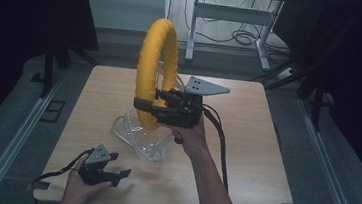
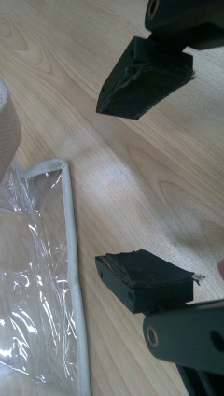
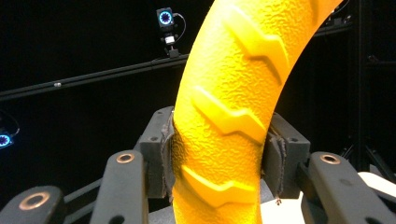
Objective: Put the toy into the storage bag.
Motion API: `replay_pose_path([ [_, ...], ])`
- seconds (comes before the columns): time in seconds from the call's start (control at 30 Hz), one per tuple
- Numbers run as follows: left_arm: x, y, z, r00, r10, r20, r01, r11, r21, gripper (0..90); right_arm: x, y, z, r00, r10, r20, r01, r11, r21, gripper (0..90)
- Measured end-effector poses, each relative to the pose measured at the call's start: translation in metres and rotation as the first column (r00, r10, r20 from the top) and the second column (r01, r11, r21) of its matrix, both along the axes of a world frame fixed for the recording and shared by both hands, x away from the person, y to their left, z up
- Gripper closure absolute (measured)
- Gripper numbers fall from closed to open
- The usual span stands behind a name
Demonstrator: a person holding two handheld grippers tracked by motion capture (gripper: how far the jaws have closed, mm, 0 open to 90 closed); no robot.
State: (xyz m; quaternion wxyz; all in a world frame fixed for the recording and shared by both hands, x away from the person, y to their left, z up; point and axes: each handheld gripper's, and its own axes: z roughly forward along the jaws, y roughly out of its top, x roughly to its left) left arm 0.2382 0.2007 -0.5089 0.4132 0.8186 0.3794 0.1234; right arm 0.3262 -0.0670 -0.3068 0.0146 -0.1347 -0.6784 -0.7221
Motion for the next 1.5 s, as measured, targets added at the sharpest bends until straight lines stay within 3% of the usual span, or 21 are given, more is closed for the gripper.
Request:
replay_pose_path([
  [0.57,0.001,-0.002,-0.002,1.0,-0.003,-0.004,0.003,1.0,0.004,23.3,0.005,0.003,-0.025,0.9981,0.02,-0.059,-0.021,0.9995,-0.024,50.9],
  [1.5,0.001,-0.003,-0.003,1.0,-0.006,-0.007,0.006,0.9999,0.011,23.3,0.015,0.002,-0.069,0.9899,0.003,-0.142,-0.011,0.9988,-0.049,50.8],
])
